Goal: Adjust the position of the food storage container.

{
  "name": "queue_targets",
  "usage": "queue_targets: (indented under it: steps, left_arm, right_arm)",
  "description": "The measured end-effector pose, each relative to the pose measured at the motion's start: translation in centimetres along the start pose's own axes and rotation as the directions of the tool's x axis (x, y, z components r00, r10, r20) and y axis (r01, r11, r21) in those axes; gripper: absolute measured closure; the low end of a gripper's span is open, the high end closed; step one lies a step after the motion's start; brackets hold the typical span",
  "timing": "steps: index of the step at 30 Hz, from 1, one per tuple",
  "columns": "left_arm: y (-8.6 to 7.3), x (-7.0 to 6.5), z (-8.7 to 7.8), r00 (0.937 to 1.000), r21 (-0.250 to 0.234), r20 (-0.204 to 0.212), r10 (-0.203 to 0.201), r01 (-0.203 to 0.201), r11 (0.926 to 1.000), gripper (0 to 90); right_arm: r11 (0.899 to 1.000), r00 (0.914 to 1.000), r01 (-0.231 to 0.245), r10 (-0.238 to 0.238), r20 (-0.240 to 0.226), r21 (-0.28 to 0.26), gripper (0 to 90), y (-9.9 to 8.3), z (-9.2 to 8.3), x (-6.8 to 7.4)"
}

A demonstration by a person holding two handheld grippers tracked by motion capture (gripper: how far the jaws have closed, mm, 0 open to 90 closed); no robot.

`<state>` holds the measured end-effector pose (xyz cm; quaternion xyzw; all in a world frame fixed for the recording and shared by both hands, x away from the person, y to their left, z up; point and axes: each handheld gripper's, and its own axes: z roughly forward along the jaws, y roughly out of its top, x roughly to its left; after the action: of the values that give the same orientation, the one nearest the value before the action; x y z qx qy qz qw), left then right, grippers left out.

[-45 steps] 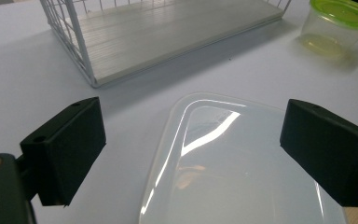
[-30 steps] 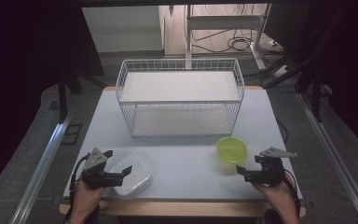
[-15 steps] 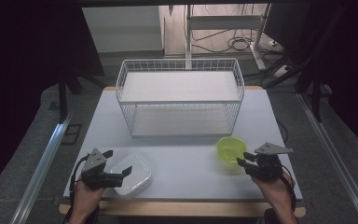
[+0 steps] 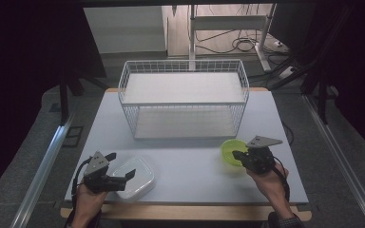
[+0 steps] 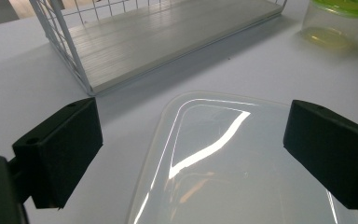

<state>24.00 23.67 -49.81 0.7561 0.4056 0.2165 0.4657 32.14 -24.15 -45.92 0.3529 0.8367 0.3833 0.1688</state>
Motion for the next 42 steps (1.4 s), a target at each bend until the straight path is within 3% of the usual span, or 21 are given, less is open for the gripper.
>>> queue_targets:
  steps: [12, 22, 32, 42]
  left_arm:
    - [0.0, 0.0, 0.0, 1.0, 0.004, -0.004, 0.001, -0.001, 1.0, 4.3]
    - [-0.1, 0.0, 0.0, 1.0, 0.005, -0.003, -0.001, 0.001, 1.0, 4.3]
    - [-0.2, 0.0, 0.0, 1.0, 0.012, -0.003, -0.002, 0.002, 0.9999, 4.4]
    - [-0.2, 0.1, 0.0, 0.9999, 0.015, 0.003, -0.011, 0.011, 0.9998, 4.8]
  right_arm:
    - [0.999, 0.9976, 0.031, -0.031, -0.061, -0.008, 89.6, 2.3, 3.2, 0.8]
    - [0.996, 0.9946, 0.069, -0.065, -0.081, 0.052, 89.6, 2.7, 5.6, 1.8]
    - [0.996, 0.9977, 0.054, -0.051, -0.045, 0.069, 89.6, 2.3, 5.2, 1.1]
    - [0.997, 0.9999, 0.002, -0.003, 0.011, 0.073, 89.5, 0.9, 3.3, -0.9]
